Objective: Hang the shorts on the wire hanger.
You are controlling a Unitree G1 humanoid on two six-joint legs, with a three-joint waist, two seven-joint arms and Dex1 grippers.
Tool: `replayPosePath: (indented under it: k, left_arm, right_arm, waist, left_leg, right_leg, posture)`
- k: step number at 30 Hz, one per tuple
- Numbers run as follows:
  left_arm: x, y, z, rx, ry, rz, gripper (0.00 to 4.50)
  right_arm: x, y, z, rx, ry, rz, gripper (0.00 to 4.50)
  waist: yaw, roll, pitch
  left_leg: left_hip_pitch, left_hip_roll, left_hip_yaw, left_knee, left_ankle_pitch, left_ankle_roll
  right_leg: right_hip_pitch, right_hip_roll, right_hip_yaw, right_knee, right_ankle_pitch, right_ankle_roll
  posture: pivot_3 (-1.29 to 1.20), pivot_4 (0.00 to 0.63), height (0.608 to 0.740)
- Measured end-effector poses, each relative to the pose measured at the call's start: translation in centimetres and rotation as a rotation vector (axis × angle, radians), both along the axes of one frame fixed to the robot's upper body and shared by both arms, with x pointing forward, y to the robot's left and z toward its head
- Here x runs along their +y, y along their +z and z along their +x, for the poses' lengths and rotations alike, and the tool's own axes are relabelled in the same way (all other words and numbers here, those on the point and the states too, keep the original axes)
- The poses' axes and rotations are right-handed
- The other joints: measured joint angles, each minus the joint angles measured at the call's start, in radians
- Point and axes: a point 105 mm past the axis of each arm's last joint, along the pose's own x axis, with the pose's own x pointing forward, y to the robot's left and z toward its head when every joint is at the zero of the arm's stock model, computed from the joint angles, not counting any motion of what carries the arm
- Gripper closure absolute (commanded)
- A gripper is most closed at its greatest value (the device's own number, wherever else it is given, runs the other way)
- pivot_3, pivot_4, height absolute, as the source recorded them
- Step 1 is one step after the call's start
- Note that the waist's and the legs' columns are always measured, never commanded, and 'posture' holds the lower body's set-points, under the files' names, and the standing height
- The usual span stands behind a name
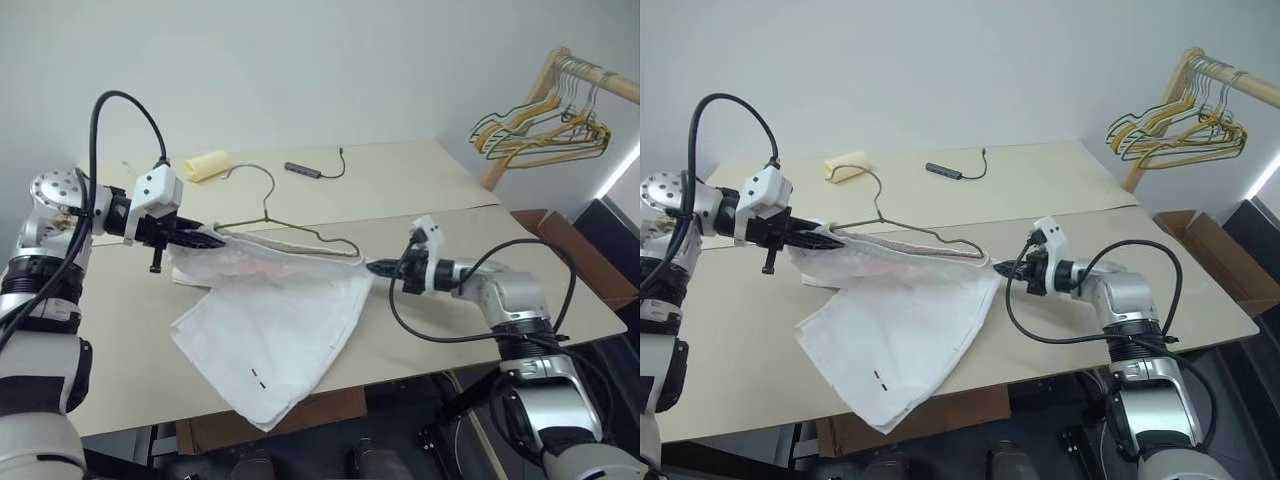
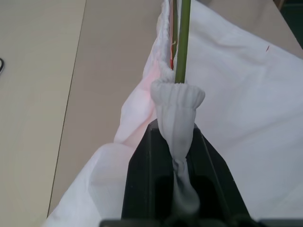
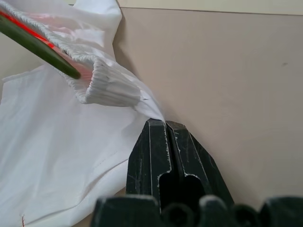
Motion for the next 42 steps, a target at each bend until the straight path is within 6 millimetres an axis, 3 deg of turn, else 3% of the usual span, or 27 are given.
replayPosePath:
  k: [5, 11, 19, 24, 30, 38, 42]
  left_arm:
    - [0.2, -1.0, 0.5, -0.004, 0.023, 0.048, 4.50]
    - [0.0, -1.6, 1.4, -0.064, 0.051, 0.109, 4.50]
    - [-0.5, -1.7, 2.0, -0.117, 0.055, 0.113, 4.50]
    - [-1.1, -1.8, 2.1, -0.117, 0.039, 0.096, 4.50]
    - [-1.3, -1.3, 1.8, -0.127, 0.009, 0.093, 4.50]
    - [-1.3, -1.3, 1.5, -0.132, 0.007, 0.053, 4.50]
    - [-1.5, -1.1, 1.4, -0.139, 0.000, 0.048, 4.50]
  right_arm:
    - [-0.4, 0.8, -0.1, -0.054, 0.017, -0.051, 4.47]
    - [0.2, 2.9, -0.6, -0.272, 0.125, -0.299, 4.47]
    - [3.2, 6.9, -1.1, -0.494, 0.297, -0.564, 4.47]
    - [5.6, 9.0, -1.8, -0.546, 0.385, -0.573, 4.47]
    - [6.8, 8.6, -2.1, -0.549, 0.435, -0.573, 4.47]
    - [7.9, 9.3, -2.0, -0.686, 0.443, -0.586, 4.47]
    - [8.0, 9.1, -2.3, -0.725, 0.478, -0.585, 3.14]
  waist:
    - [0.001, 0.000, 0.000]
    - [0.002, 0.000, 0.000]
    - [0.000, 0.000, 0.000]
    - [0.002, 0.000, 0.000]
    - [0.004, 0.000, 0.000]
    - [0.001, 0.000, 0.000]
    - [0.002, 0.000, 0.000]
  left_leg:
    - [0.000, 0.000, 0.000, 0.000, 0.000, 0.000]
    - [-0.001, 0.000, 0.000, 0.000, 0.000, 0.000]
    - [-0.001, 0.000, 0.001, 0.000, 0.000, 0.000]
    - [-0.002, 0.000, 0.001, 0.000, 0.000, 0.000]
    - [-0.003, 0.000, 0.001, 0.001, 0.000, 0.000]
    - [-0.003, 0.000, 0.001, 0.001, 0.000, 0.000]
    - [-0.003, 0.000, 0.001, 0.001, 0.000, 0.000]
  right_leg:
    - [0.000, 0.000, 0.000, 0.000, 0.000, 0.000]
    - [0.000, 0.000, 0.000, 0.000, -0.003, 0.004]
    - [-0.001, 0.000, 0.000, 0.000, -0.003, 0.004]
    - [-0.002, 0.000, -0.001, 0.000, 0.000, -0.001]
    - [-0.003, -0.001, -0.001, 0.000, 0.000, -0.001]
    - [-0.003, -0.001, -0.001, 0.000, 0.000, -0.001]
    - [-0.003, -0.001, -0.001, 0.000, 0.000, -0.001]
  posture:
    - [0.01, 0.000, 0.740]
    - [0.00, 0.000, 0.740]
    - [0.00, 0.000, 0.740]
    - [0.00, 0.000, 0.740]
    - [0.01, 0.000, 0.740]
    - [0.01, 0.000, 0.740]
    - [0.01, 0.000, 0.740]
